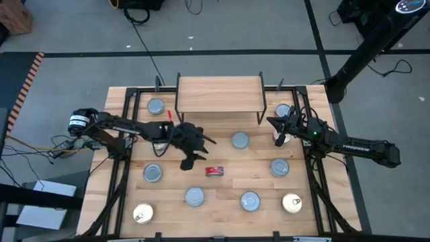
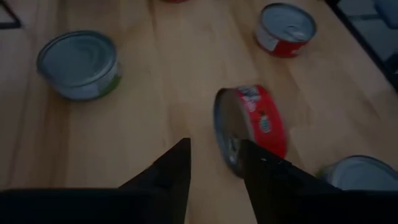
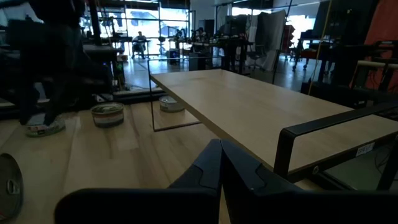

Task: Stack canned seafood by type on shelf
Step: Put the red tuna can on the shelf

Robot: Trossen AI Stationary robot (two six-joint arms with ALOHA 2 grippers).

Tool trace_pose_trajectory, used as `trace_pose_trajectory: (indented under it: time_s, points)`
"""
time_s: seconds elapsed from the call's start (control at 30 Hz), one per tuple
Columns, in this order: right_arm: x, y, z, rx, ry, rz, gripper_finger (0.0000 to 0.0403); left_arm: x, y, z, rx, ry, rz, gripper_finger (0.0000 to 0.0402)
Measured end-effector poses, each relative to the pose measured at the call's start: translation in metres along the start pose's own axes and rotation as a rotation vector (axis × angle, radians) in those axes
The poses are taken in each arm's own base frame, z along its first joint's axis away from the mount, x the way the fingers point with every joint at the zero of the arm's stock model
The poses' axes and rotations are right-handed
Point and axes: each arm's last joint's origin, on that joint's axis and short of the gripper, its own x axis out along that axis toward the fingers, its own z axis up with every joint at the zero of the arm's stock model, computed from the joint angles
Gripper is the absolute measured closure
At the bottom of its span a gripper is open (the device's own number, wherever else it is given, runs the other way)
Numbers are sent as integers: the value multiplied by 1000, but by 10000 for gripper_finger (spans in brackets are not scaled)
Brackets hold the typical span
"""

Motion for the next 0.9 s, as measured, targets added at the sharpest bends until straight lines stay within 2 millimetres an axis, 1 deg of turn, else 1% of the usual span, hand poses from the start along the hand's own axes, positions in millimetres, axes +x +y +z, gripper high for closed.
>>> trace_pose_trajectory:
  time_s: [0.17,0.5,0.63,0.77,0.9]
  points:
    - [0,0,0,0,0,0,384,-1,-7,7,10,-5,-32,222]
    - [0,0,0,0,0,0,384,5,-11,5,19,9,-45,160]
    - [0,0,0,0,0,0,384,5,-11,5,21,11,-27,147]
    - [0,0,0,0,0,0,384,16,-13,1,28,27,-35,142]
    - [0,0,0,0,-1,-1,384,25,-15,3,48,-14,-42,141]
